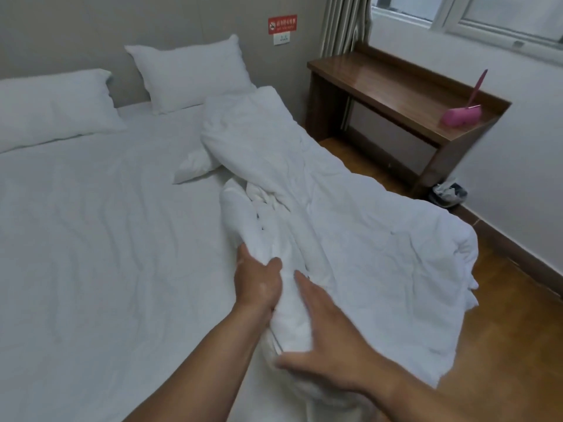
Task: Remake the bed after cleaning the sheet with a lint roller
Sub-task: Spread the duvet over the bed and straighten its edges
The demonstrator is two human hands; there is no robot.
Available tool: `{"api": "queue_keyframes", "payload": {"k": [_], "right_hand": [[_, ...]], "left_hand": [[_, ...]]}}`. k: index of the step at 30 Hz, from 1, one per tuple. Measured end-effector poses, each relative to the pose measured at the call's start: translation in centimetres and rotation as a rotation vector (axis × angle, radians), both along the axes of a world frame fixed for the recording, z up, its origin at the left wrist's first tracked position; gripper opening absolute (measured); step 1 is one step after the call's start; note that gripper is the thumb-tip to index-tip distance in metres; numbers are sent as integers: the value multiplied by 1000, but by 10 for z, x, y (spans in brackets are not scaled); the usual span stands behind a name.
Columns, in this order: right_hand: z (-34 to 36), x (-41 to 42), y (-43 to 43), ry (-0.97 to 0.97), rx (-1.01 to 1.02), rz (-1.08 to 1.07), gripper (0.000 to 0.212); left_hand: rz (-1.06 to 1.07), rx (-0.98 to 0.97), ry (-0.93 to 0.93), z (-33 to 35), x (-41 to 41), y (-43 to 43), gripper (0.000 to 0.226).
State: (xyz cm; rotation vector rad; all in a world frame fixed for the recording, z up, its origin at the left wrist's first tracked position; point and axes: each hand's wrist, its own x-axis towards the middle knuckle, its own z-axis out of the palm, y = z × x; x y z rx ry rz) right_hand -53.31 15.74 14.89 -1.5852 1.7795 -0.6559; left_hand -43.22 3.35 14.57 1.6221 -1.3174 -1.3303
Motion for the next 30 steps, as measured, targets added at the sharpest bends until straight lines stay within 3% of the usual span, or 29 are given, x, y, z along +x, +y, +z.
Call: {"api": "queue_keyframes", "payload": {"k": [2,4,6,7,9,11,12,13,15,17,21,24,26,28,30], "right_hand": [[-10,35,-14,-43,26,-134,110],[-19,44,-13,-40,-11,-248,78],[-19,37,0,21,-50,-226,46],[-17,30,7,41,-66,-197,32],[-12,18,21,-18,-56,-139,17],[-6,16,36,-163,-29,-63,16],[-4,18,43,-229,-19,-37,16],[-3,19,51,-294,-7,-24,15],[-5,12,69,-432,4,-75,21],[-10,-2,84,-507,-18,-194,33],[-11,3,96,-485,0,-262,27],[2,37,89,-450,-13,-195,12],[7,62,84,-441,-23,-114,8],[8,86,81,-447,-28,-34,17],[7,105,82,-441,-22,1,13]], "left_hand": [[-180,-140,-211,10,4,19,55],[-327,-171,-312,9,18,30,53],[-356,-33,-158,0,46,25,53],[-275,59,-17,-7,62,20,54],[-97,295,44,-24,87,14,75],[-15,555,90,-40,95,17,107],[-36,697,197,-44,92,21,109],[-77,791,366,-49,86,25,97],[-112,806,624,-43,72,35,50],[-48,688,637,-41,71,41,5],[-17,432,466,-11,91,30,26],[-117,276,212,11,119,41,19],[-156,479,93,3,138,52,53],[-252,754,212,-9,149,54,83],[-299,806,381,-13,155,49,68]]}}
